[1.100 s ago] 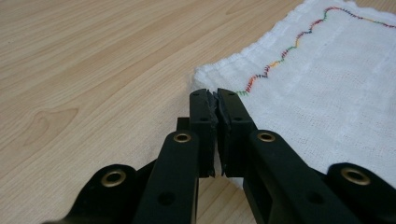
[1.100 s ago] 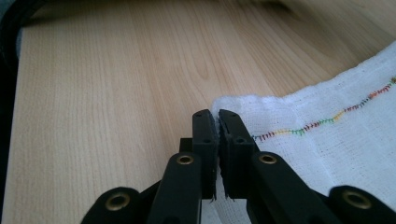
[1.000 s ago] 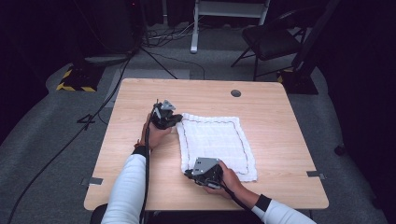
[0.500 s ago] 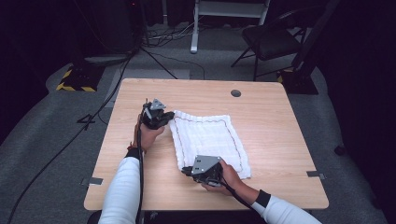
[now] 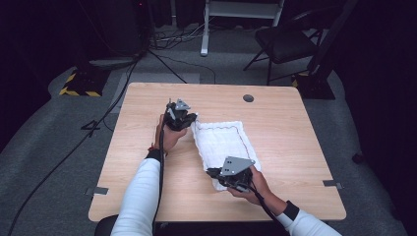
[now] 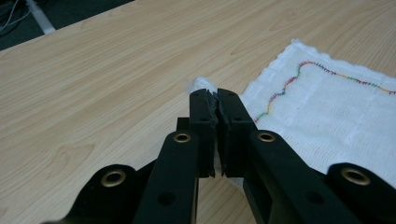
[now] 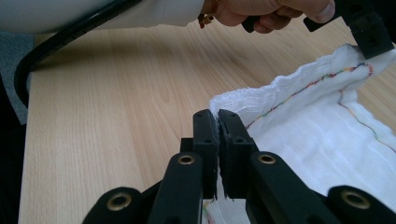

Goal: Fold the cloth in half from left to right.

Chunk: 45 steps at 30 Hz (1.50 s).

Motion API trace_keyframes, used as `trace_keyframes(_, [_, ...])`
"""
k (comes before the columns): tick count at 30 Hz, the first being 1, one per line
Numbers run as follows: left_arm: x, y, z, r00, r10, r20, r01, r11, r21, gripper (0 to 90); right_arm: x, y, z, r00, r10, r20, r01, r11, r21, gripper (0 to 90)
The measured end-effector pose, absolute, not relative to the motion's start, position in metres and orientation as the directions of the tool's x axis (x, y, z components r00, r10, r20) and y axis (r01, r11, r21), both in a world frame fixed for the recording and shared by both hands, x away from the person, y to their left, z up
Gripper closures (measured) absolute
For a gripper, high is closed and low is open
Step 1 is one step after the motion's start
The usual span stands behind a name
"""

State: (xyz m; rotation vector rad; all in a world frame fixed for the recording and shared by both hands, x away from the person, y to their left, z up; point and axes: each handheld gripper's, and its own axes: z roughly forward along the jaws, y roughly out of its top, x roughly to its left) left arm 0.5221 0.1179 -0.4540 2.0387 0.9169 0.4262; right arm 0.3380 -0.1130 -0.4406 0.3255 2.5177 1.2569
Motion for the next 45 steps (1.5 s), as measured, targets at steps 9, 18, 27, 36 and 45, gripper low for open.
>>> trace_keyframes(9, [0.534,0.075,-0.454,0.721,0.693,-0.006,0.42,-0.43,0.799,85.6,0.337,-0.155,-0.437,-0.881,0.441,-0.17,0.131,0.574,0.808,86.8])
trace_keyframes(18, [0.539,0.044,-0.457,0.74,0.672,-0.013,0.411,-0.437,0.8,85.7,0.337,-0.188,-0.438,-0.843,0.509,-0.174,0.182,0.573,0.799,87.0])
trace_keyframes(27, [0.543,0.012,-0.455,0.766,0.643,0.011,0.381,-0.467,0.798,85.9,0.334,-0.215,-0.441,-0.825,0.543,-0.157,0.223,0.567,0.793,87.3])
trace_keyframes(36, [0.545,-0.013,-0.454,0.781,0.624,0.026,0.367,-0.492,0.79,85.8,0.33,-0.233,-0.445,-0.805,0.572,-0.157,0.251,0.569,0.783,87.3])
trace_keyframes(45, [0.548,-0.042,-0.464,0.797,0.603,0.036,0.362,-0.524,0.771,85.7,0.323,-0.249,-0.454,-0.803,0.579,-0.138,0.29,0.583,0.759,87.2])
